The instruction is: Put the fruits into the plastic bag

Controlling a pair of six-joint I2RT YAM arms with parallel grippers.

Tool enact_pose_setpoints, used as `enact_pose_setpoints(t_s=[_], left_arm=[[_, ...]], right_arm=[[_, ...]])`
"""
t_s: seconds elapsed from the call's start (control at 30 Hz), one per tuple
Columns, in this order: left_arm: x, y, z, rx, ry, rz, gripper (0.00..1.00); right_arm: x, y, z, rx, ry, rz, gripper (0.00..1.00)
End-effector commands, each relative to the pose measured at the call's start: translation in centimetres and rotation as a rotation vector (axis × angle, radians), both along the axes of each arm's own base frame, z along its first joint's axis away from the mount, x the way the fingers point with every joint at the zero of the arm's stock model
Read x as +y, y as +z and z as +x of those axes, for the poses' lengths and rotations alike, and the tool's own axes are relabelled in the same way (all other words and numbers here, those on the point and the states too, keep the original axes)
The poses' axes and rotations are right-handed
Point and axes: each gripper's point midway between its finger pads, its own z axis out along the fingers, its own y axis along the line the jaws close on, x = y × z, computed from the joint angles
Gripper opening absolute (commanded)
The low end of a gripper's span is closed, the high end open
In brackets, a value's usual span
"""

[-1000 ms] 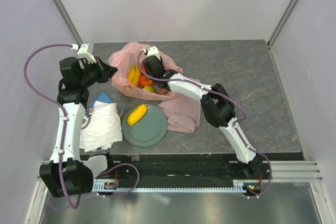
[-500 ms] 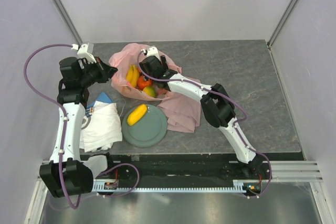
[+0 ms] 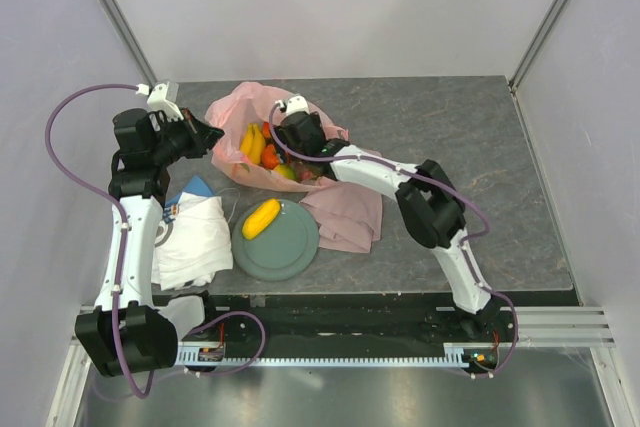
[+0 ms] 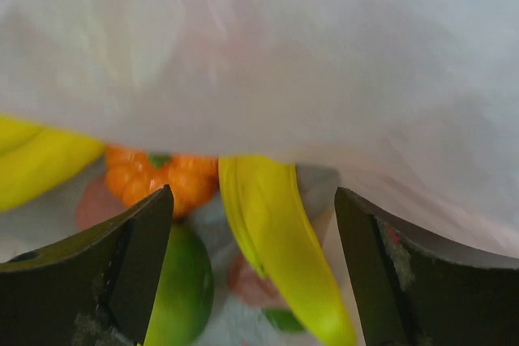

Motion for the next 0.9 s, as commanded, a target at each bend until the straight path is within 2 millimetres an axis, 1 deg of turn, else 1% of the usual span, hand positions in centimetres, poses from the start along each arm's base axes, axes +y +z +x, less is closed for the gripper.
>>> enact_pose_setpoints(t_s=[0.0,0.03,0.07,0.1,0.13,0.17,0.2,0.23,0.27,0.3,0.33,0.37,0.43,0.47,0.5,0.53,0.57,0.63,0.67,0.7,0.77,0.8,0.87], left_arm=[[-0.5,1.3,-0.1,-0.039,-0.021,-0.016,0.02],[-0.5,1.3,0.0,-0.041,-0.018,-0.015,0.01],[-0.6,1.4,-0.1,-0.042,-0.023,-0.016,0.02],[-0.5,1.4,-0.1,-0.041,-0.021,-0.015,0.02],[-0.5,1.3,0.0,-0.039,-0.020,-0.016,0.02],[-0.5,1.3,-0.1,-0.041,-0.020,-0.015,0.01],[-0.5,1.3,-0.1,-0.041,-0.018,-0.014,0.01],[-0.4,1.3,-0.1,-0.041,-0.016,-0.013,0.01],[-0.4,1.3,0.0,-0.043,-0.014,-0.012,0.02],[-0.4,1.4,-0.1,-0.043,-0.013,-0.012,0.02],[-0.4,1.3,0.0,-0.043,-0.013,-0.012,0.02],[-0.4,1.3,0.0,-0.041,-0.013,-0.012,0.02],[-0.4,1.3,0.0,-0.041,-0.016,-0.012,0.01],[-0.4,1.3,0.0,-0.041,-0.014,-0.012,0.02],[-0.4,1.3,0.0,-0.041,-0.013,-0.012,0.01],[-0.4,1.3,0.0,-0.043,-0.013,-0.012,0.02],[-0.4,1.3,0.0,-0.043,-0.013,-0.012,0.02],[-0.4,1.2,0.0,-0.038,-0.013,-0.012,0.02],[-0.4,1.2,0.0,-0.039,-0.013,-0.012,0.02],[-0.3,1.2,0.0,-0.039,-0.011,-0.012,0.02],[-0.4,1.2,0.0,-0.040,-0.014,-0.012,0.01],[-0.3,1.2,0.0,-0.039,-0.011,-0.012,0.02],[-0.3,1.3,0.0,-0.041,-0.011,-0.011,0.02]], right_arm=[[-0.1,10.5,-1.9,-0.133,0.052,0.225,0.88],[-0.5,11.0,-2.2,-0.139,0.049,0.225,0.88],[-1.0,12.5,-2.6,-0.157,0.050,0.237,0.88],[-1.4,12.2,-3.0,-0.152,0.052,0.228,0.88],[-1.8,13.6,-3.5,-0.166,0.059,0.244,0.88],[-2.2,13.3,-3.9,-0.160,0.059,0.238,0.88],[-2.3,13.7,-4.3,-0.162,0.063,0.243,0.88],[-2.5,15.1,-5.0,-0.178,0.080,0.264,0.88],[-2.6,14.6,-5.7,-0.171,0.109,0.254,0.88],[-2.3,14.8,-6.6,-0.172,0.145,0.256,0.88],[-2.2,16.6,-7.3,-0.207,0.175,0.294,0.88],[-1.5,15.7,-8.7,-0.185,0.248,0.298,0.87],[-0.6,16.9,-10.6,-0.207,0.331,0.331,0.87],[-0.1,16.2,-11.7,-0.203,0.391,0.310,0.87],[0.9,16.4,-13.1,-0.221,0.454,0.307,0.87],[1.4,16.5,-14.1,-0.232,0.501,0.299,0.87],[2.2,15.8,-15.7,-0.221,0.579,0.290,0.87],[3.5,15.9,-18.1,-0.239,0.702,0.281,0.87],[3.9,15.0,-19.4,-0.231,0.773,0.272,0.87],[4.7,15.0,-21.3,-0.236,0.885,0.281,0.87],[5.5,14.0,-23.1,-0.220,0.986,0.270,0.87],[5.7,12.7,-23.8,-0.208,1.047,0.230,0.87],[6.2,11.3,-24.7,-0.199,1.107,0.188,0.87]])
